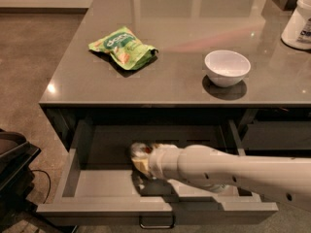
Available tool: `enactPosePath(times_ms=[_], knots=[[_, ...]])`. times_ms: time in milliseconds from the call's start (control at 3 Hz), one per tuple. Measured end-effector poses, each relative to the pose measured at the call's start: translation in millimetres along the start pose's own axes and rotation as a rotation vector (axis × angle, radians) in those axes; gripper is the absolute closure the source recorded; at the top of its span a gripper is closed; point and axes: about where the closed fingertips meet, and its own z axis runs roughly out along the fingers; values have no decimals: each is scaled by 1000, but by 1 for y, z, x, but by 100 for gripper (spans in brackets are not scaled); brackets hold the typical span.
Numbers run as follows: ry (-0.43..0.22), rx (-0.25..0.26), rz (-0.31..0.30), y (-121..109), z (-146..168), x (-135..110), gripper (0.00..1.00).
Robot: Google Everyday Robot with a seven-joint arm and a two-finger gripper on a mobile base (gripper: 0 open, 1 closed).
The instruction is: Pick 7up can from top drawer and place on counter
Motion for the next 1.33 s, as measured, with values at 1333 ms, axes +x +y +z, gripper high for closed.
enactPosePath(times_ms=[1333], knots=[[-82,-139,-154,62,-118,-74,100]])
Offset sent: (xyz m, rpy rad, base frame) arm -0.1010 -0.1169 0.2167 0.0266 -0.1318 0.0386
